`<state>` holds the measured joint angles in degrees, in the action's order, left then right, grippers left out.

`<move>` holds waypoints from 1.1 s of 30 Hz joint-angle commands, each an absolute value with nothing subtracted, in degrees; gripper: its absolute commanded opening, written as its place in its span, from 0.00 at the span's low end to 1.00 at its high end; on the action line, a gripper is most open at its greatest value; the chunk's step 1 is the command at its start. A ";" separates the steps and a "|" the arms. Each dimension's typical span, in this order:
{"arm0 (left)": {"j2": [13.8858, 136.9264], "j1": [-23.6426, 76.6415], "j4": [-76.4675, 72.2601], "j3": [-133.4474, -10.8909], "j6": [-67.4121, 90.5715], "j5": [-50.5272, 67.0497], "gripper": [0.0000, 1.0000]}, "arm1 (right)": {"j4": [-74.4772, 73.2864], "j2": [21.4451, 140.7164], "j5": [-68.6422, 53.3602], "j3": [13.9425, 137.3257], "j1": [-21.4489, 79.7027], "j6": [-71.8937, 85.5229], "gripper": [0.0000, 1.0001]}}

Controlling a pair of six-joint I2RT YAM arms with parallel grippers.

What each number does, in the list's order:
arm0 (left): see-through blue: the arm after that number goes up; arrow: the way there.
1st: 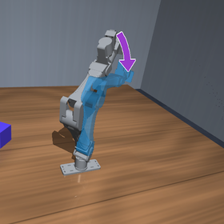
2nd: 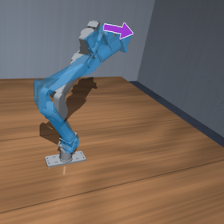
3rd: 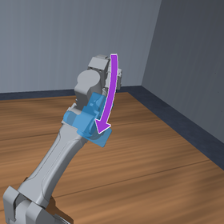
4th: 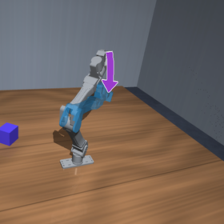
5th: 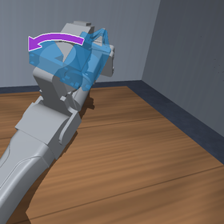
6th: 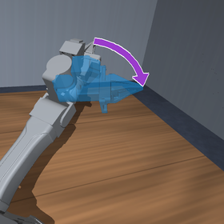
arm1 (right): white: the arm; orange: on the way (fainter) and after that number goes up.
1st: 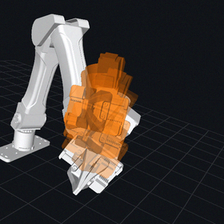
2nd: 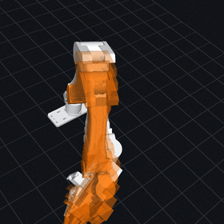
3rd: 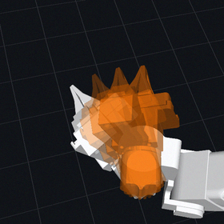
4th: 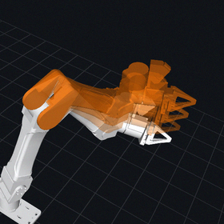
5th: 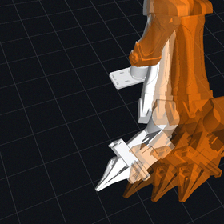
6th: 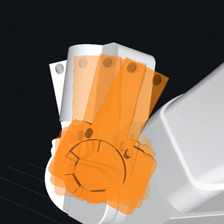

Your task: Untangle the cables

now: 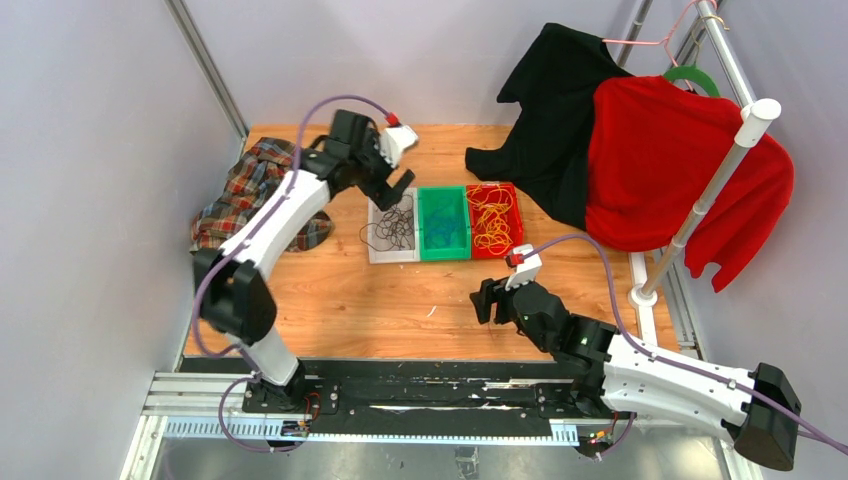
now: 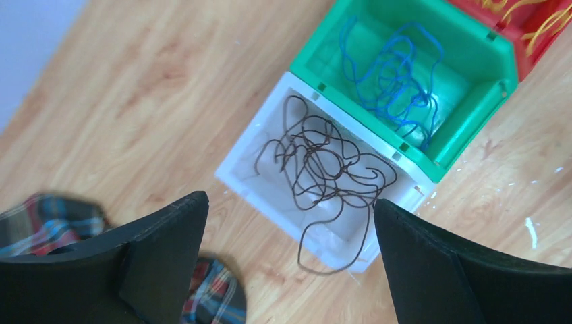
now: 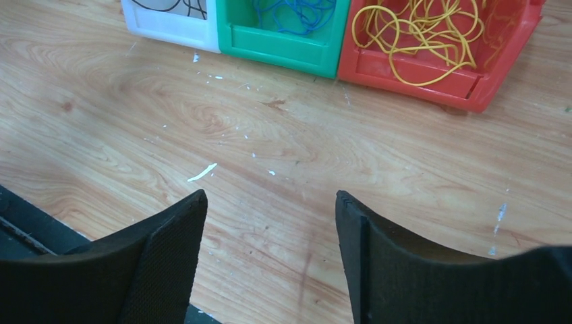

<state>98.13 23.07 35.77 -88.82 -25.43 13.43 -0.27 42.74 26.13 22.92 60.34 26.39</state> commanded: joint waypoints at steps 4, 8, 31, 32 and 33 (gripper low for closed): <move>81.82 11.60 34.69 -79.72 -14.57 24.60 0.98 | 1.21 44.38 37.15 24.83 58.84 21.63 0.72; 72.76 5.15 25.30 -64.19 -13.49 24.22 0.98 | -1.06 45.61 49.98 27.46 54.30 19.96 0.73; 69.23 -3.14 -36.67 -18.30 -4.96 11.20 0.98 | 28.41 61.10 51.00 13.83 11.45 7.99 0.75; 69.67 -3.16 -38.28 -17.95 -5.13 10.39 0.98 | 33.60 61.45 49.21 12.57 10.86 6.44 0.75; 69.96 -3.16 -39.60 -17.75 -5.10 9.44 0.98 | 35.01 61.49 47.37 12.25 10.37 6.28 0.75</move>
